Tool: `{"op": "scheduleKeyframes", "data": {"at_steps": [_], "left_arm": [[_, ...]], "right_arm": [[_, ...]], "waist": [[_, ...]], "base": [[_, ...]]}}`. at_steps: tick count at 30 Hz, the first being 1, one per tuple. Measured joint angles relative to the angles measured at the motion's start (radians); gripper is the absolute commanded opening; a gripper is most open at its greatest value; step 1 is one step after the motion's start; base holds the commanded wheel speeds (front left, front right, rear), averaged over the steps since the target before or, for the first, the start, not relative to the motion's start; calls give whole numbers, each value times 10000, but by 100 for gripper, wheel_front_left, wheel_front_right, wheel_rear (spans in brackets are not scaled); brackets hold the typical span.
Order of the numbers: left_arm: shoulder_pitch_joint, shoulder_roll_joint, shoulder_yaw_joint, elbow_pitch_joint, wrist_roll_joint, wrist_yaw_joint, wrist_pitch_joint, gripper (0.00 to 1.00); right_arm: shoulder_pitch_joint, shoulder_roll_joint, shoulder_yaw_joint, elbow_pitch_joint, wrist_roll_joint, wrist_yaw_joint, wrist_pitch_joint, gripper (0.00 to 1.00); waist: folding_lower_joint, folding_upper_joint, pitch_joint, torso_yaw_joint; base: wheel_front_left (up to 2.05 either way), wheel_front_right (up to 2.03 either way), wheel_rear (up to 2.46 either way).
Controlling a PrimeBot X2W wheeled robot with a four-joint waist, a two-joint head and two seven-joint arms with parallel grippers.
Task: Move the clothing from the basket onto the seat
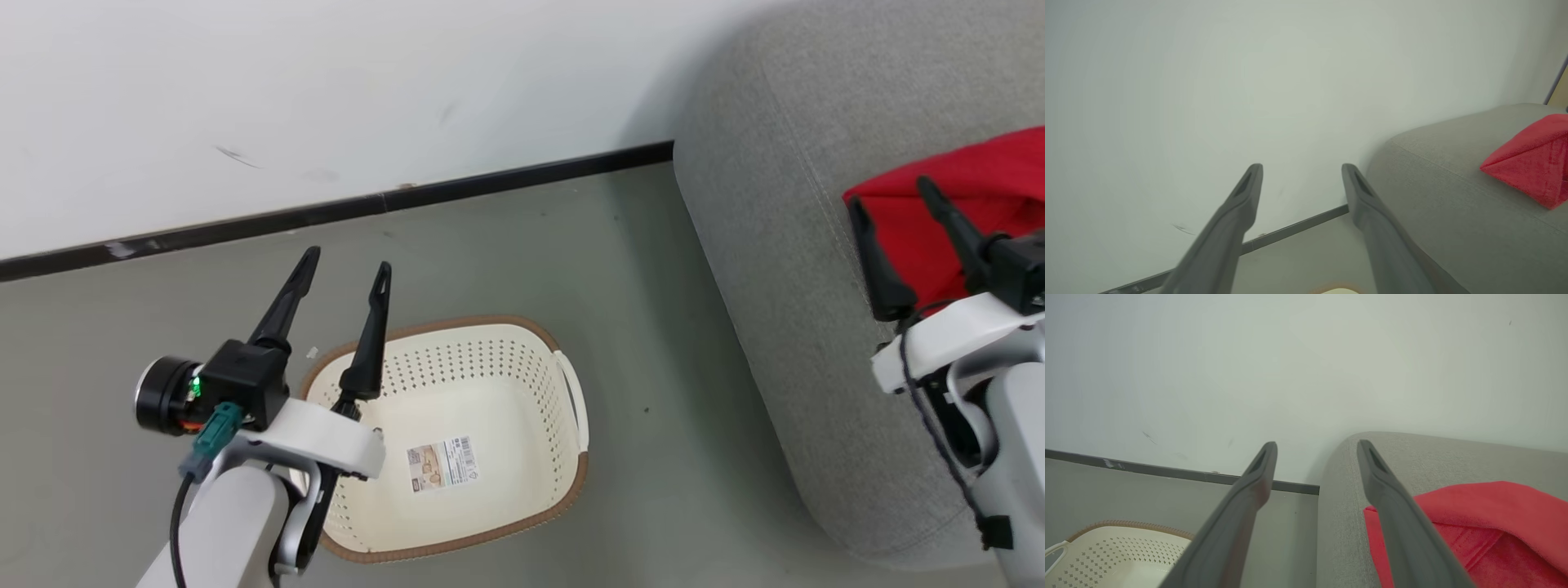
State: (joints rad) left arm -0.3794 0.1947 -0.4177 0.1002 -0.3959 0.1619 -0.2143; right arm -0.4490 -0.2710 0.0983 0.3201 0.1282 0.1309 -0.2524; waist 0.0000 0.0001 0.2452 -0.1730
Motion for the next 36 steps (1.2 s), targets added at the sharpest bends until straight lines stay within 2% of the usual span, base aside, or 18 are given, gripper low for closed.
{"op": "scheduleKeyframes", "data": {"at_steps": [11,18,28,36], "left_arm": [[858,297,491,176,-100,341,-167,100],[1465,418,947,318,-128,750,-226,100],[2282,594,1392,355,-128,1170,-295,100],[2769,550,1482,499,-276,1258,-307,100]], "right_arm": [[375,464,738,-401,86,0,21,100],[894,926,1007,-533,291,0,150,100],[1825,1369,1108,-558,357,0,226,100],[2801,1599,1009,-598,113,0,249,100]], "waist": [[0,0,-636,539],[0,0,-1048,945],[1,0,-1612,1481],[0,0,-2086,1875]], "base": [[0,0,0],[0,0,0],[0,0,0],[0,0,0]]}}
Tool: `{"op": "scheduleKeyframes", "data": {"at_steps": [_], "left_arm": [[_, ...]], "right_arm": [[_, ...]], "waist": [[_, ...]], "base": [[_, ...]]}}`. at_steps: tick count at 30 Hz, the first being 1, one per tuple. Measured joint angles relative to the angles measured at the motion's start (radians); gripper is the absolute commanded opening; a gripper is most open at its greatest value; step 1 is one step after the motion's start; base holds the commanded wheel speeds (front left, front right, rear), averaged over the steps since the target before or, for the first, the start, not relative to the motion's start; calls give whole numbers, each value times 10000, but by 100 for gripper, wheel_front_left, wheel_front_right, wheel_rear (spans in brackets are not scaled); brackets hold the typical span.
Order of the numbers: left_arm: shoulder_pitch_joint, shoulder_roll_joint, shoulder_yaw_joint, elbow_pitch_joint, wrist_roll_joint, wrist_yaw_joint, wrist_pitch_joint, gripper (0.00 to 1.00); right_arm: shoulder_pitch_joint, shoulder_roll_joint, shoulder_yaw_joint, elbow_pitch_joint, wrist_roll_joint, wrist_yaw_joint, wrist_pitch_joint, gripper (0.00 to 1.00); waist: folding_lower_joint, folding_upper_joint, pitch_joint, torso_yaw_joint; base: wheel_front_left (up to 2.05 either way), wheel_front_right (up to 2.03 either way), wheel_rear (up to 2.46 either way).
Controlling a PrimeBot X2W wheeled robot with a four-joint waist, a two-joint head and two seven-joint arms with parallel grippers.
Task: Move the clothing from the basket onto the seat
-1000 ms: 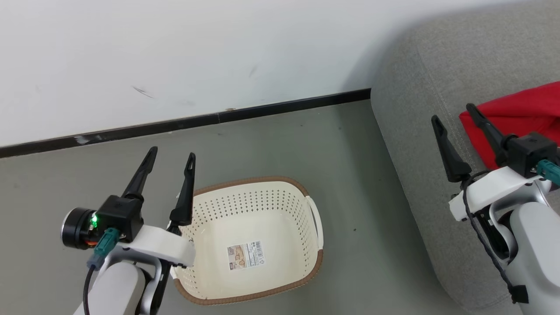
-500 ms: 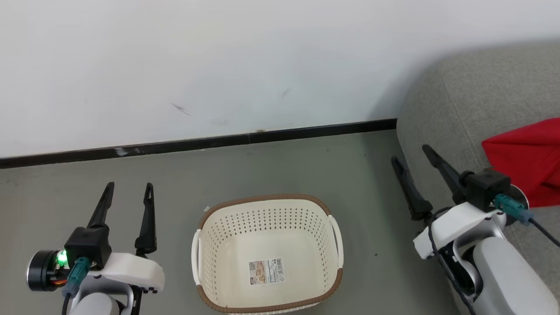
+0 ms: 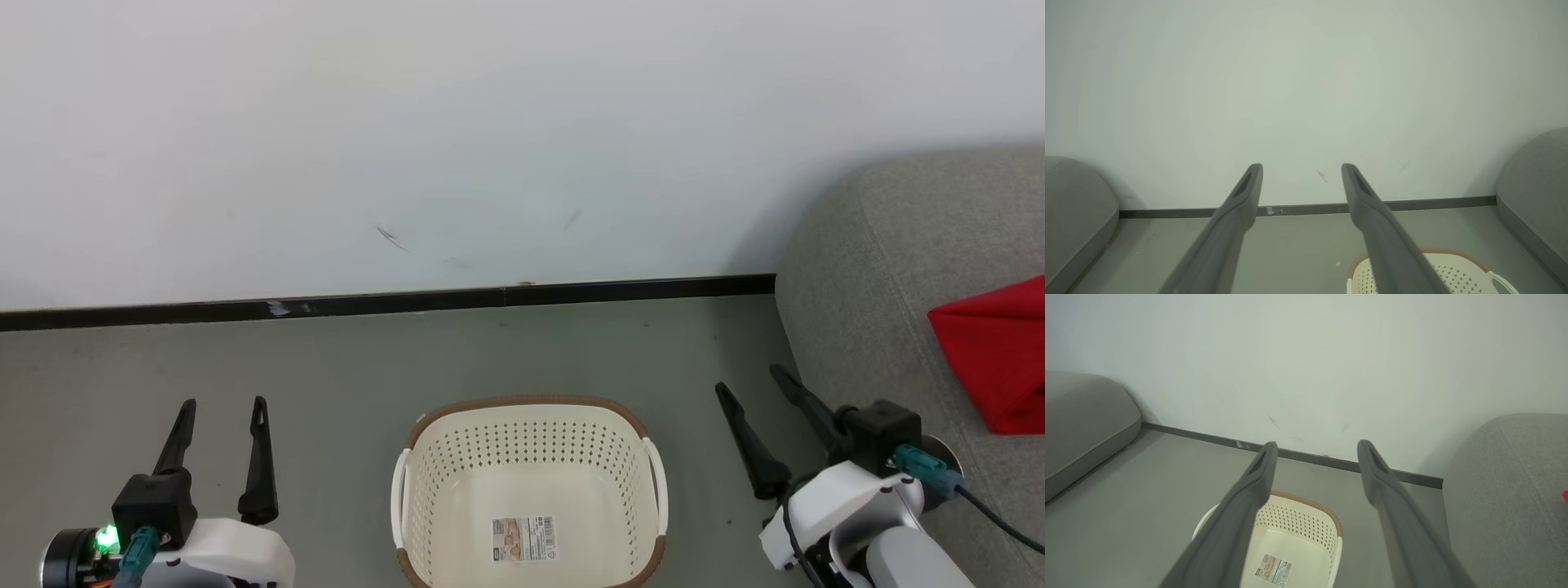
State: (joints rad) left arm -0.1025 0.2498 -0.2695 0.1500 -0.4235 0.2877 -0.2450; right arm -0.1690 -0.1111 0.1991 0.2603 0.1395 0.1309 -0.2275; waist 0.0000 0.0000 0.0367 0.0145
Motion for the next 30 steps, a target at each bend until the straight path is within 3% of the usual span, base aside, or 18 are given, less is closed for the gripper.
{"op": "scheduleKeyframes", "data": {"at_steps": [30], "left_arm": [[524,-67,-466,311,-75,-222,59,100]], "right_arm": [[1666,518,-631,-686,-374,0,-12,100]], "waist": [[0,0,-820,453]], "base": [[0,0,0]]}}
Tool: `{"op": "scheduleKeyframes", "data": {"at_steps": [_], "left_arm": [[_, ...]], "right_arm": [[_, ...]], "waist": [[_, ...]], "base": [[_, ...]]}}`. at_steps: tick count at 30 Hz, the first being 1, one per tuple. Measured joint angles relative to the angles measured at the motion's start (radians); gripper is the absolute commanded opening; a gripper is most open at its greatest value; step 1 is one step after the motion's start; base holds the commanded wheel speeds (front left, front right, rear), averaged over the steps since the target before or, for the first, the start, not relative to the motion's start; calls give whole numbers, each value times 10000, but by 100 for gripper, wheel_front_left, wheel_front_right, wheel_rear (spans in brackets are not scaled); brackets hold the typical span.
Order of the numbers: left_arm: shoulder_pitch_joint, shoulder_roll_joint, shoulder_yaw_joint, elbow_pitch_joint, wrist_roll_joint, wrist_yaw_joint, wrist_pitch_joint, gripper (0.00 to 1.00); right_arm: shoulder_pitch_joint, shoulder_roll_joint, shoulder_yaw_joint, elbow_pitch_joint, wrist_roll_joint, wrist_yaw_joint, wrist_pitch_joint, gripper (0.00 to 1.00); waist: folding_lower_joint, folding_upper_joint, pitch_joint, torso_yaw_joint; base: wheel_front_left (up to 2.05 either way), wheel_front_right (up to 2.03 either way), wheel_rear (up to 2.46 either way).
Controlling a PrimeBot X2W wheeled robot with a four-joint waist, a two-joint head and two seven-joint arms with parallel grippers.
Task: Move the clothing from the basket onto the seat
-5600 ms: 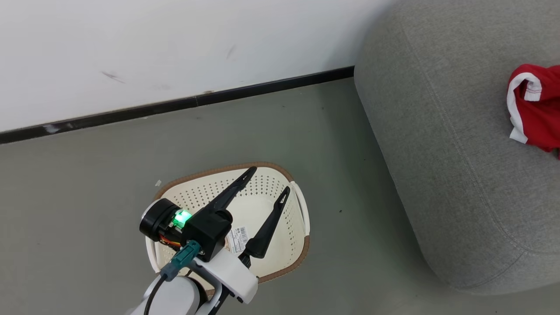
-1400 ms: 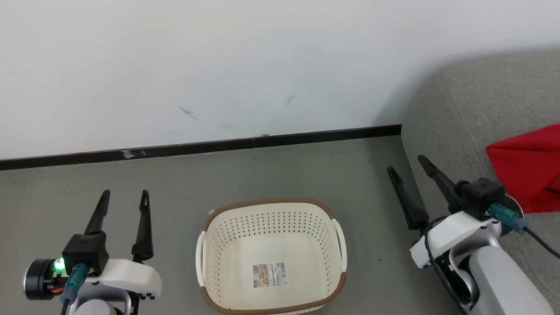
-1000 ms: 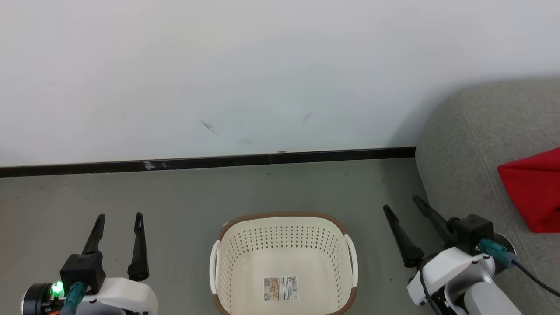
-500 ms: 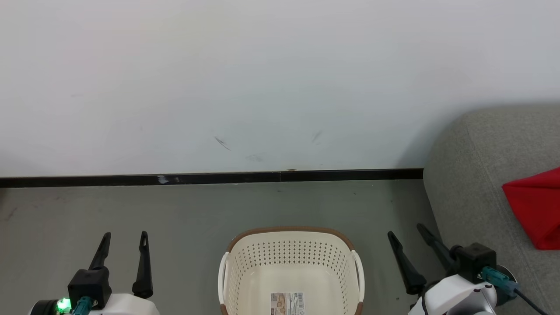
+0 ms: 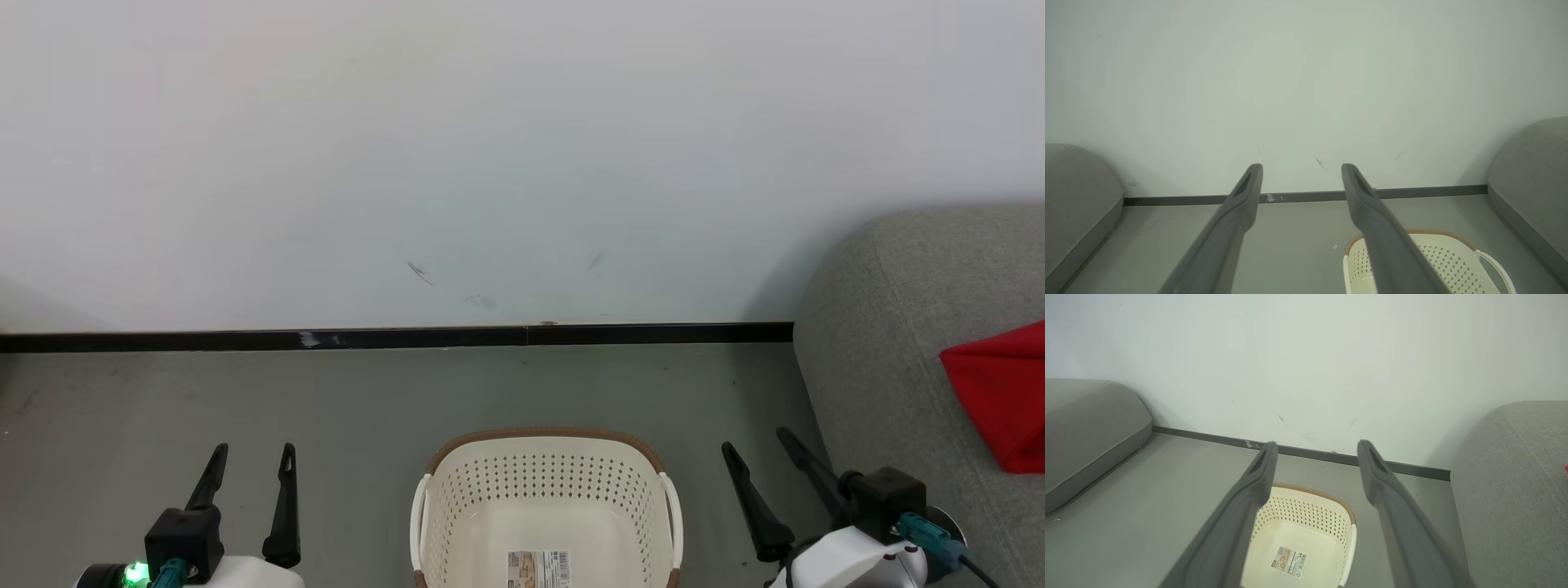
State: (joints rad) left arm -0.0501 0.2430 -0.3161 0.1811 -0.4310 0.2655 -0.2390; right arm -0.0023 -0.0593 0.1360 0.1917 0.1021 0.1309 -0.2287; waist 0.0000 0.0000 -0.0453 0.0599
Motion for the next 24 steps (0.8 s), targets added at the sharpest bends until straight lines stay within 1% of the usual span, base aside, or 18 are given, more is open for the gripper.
{"op": "scheduleKeyframes", "data": {"at_steps": [13,17,24], "left_arm": [[-61,40,-111,15,104,-58,0,100],[-208,35,-221,36,104,-222,0,100],[-355,4,-353,119,104,-322,2,100]], "right_arm": [[193,58,-267,-307,-215,0,13,100],[193,81,-297,-395,-242,0,15,100],[226,130,-581,-537,-265,0,46,100]], "waist": [[0,0,78,-20],[0,0,122,-42],[0,0,196,-135]], "base": [[0,0,0],[0,0,0],[0,0,0]]}}
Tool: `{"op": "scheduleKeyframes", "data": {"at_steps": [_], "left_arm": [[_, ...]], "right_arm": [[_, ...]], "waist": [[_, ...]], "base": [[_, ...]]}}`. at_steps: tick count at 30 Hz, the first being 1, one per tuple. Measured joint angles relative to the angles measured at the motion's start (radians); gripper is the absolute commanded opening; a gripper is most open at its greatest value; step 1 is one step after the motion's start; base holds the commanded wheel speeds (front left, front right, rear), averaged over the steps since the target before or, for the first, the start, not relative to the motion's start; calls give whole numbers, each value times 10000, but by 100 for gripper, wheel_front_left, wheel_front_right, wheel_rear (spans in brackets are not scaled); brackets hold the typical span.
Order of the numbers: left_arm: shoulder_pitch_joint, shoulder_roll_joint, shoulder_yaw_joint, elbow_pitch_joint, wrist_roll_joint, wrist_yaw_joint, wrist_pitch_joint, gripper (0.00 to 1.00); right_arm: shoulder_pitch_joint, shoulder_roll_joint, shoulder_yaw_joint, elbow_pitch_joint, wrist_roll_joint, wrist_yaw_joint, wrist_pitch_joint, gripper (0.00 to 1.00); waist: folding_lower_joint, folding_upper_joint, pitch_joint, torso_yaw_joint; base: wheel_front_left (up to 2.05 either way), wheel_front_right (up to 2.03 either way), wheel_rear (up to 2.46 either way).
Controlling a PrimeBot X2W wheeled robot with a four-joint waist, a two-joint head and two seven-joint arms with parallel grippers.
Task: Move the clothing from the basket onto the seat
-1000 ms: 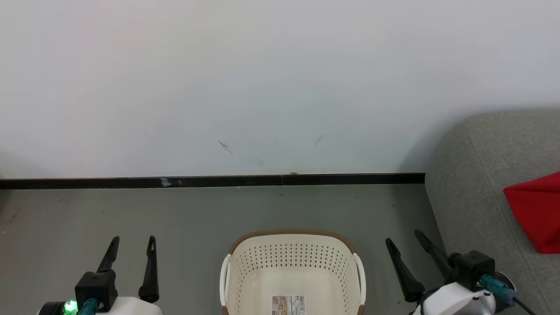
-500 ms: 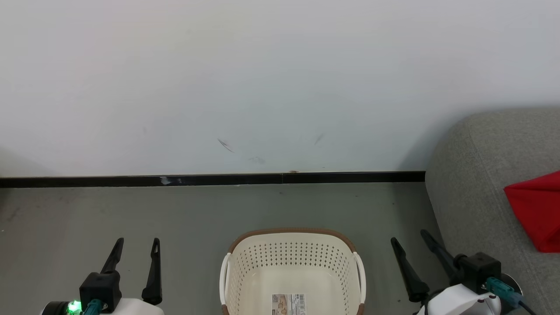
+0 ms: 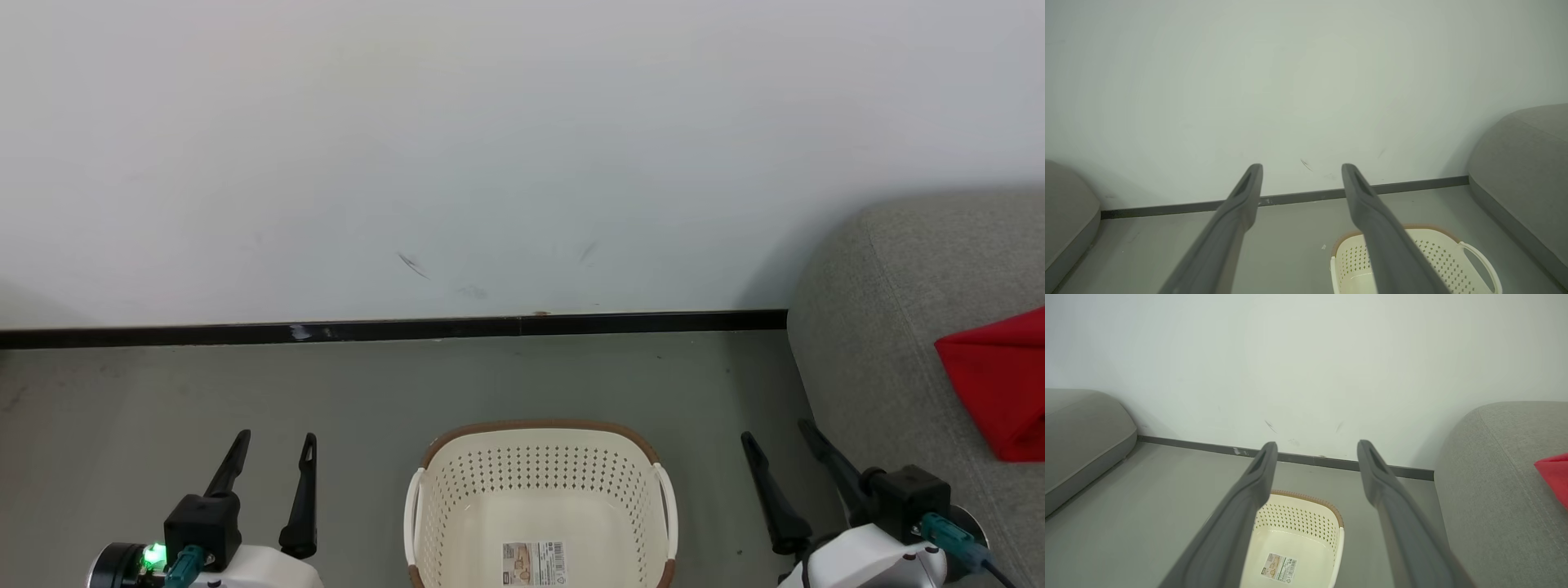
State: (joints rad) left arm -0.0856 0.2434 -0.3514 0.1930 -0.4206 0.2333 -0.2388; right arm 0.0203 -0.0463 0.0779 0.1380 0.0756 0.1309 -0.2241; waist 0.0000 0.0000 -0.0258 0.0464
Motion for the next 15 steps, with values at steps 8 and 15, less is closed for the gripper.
{"op": "scheduleKeyframes", "data": {"at_steps": [8,15], "left_arm": [[-90,-56,23,92,-15,-44,0,100],[-102,-73,98,247,-13,-36,2,100]], "right_arm": [[66,15,13,-92,-56,0,82,100],[118,23,27,-180,-56,0,138,100]], "waist": [[0,0,89,-164],[0,0,196,-307]], "base": [[0,0,0],[0,0,0]]}}
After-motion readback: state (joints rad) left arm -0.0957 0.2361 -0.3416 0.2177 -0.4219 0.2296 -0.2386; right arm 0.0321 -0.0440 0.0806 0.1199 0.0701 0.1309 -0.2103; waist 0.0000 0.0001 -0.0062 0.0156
